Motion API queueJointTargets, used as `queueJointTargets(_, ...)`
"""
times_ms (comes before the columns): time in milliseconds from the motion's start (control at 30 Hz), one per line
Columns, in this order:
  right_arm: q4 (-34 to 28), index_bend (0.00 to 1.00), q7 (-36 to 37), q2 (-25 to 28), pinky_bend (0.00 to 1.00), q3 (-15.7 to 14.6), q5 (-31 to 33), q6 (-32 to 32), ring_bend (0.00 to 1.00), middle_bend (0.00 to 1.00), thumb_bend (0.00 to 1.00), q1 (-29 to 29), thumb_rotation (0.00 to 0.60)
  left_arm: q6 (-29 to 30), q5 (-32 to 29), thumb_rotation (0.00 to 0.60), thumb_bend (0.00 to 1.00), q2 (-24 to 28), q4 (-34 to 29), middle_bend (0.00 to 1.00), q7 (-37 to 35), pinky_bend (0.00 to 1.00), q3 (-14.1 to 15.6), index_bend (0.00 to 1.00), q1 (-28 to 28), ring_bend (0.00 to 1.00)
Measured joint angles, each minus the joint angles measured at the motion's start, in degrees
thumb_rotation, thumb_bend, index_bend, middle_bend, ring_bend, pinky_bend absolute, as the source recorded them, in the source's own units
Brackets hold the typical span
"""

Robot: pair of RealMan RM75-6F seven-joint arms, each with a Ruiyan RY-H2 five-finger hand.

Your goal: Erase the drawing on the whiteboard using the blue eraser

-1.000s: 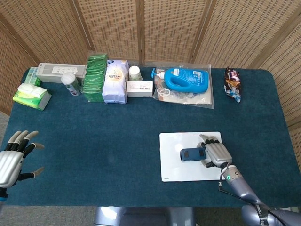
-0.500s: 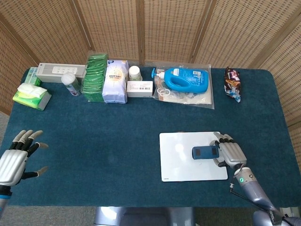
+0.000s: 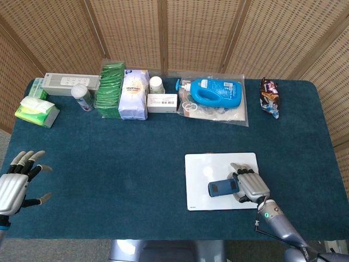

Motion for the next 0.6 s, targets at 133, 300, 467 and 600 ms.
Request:
queueJointTargets(133,0.1,0.61,-0.1,-0.2,0.00,-0.5,0.2,-0.2,0.00,0.03,0.38,-0.1,0.600,0.0,0.1,0.600,0.17,0.0,-0.1,0.12,0.1,0.00,0.0,0.35,-0.1,0.07)
queueJointTargets(300,1.1,0.61,0.5,0.0,0.00,-1.0,0.7,-0.2,0.00,0.03,0.38,-0.6,0.600,-0.1,0.3,0.600,0.17,0.0,-0.6,0.12,0.6,0.00,-0.1,0.35,-0.2,0.07)
queueJointTargets(467,2.5,0.61,2.7,0.9,0.00,-0.9,0.7,0.0,0.00,0.03,0.38,-1.4,0.600,-0.2,0.4,0.600,0.17,0.0,-1.1,0.12,1.2,0.00,0.0,0.35,-0.3,0.07)
queueJointTargets(600,4.0,0.61,4.6,1.7,0.00,-0.6,0.5,0.4,0.00,0.03,0.38,-2.2,0.600,-0.1,0.4,0.600,0.17,0.1,-1.3,0.12,1.4,0.00,0.0,0.35,-0.2,0.07)
